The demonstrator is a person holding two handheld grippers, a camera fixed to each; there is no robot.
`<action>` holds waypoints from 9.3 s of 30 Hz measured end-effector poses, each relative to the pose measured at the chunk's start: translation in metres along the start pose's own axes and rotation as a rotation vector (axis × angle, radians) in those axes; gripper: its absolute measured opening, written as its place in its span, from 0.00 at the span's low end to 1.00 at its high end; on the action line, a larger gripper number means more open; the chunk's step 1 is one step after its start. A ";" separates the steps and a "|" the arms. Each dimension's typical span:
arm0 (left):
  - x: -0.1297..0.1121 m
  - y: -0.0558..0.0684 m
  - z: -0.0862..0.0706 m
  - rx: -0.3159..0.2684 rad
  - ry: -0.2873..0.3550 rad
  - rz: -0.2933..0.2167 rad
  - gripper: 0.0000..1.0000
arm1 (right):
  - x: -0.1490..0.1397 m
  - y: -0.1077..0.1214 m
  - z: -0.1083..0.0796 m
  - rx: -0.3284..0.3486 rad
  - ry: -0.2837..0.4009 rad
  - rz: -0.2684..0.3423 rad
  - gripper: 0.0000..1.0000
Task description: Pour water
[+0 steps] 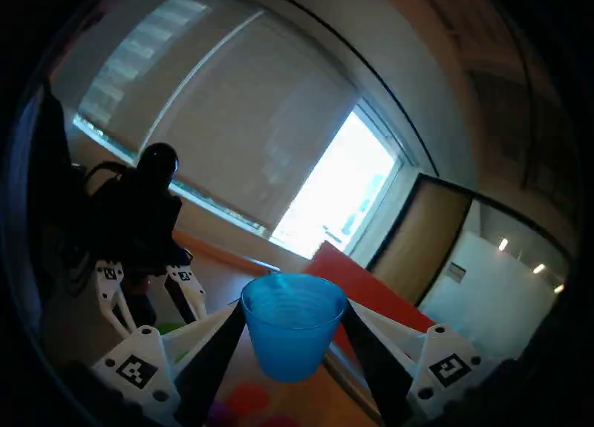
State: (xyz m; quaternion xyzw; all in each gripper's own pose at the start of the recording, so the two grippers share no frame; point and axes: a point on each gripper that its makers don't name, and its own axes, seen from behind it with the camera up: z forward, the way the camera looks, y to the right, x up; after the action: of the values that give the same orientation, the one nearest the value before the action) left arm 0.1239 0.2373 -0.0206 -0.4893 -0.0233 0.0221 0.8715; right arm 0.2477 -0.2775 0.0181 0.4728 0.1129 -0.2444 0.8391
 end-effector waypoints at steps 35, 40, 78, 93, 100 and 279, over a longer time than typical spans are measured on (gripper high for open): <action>-0.008 -0.007 -0.005 0.024 -0.043 0.023 0.89 | 0.002 -0.005 -0.004 0.066 -0.009 0.509 0.92; -0.014 -0.013 -0.008 0.041 -0.075 0.033 0.89 | -0.004 -0.006 -0.007 0.063 -0.032 0.492 0.93; -0.099 -0.053 -0.005 0.076 -0.394 0.097 0.90 | -0.110 -0.034 -0.046 0.094 -0.268 0.432 0.93; -0.137 -0.075 -0.005 0.096 -0.478 0.083 0.90 | -0.166 -0.060 -0.056 0.133 -0.381 0.418 0.93; -0.151 -0.083 -0.005 0.100 -0.513 0.062 0.91 | -0.185 -0.072 -0.058 0.160 -0.425 0.399 0.93; -0.098 -0.115 -0.160 0.863 -0.054 -0.093 0.99 | -0.244 -0.032 -0.208 -0.748 -0.401 0.492 1.00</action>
State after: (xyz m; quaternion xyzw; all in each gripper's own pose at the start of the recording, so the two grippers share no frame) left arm 0.0381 0.0352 -0.0077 -0.0780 -0.0566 0.0035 0.9953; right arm 0.0312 -0.0408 -0.0132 0.0953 -0.0861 -0.0680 0.9894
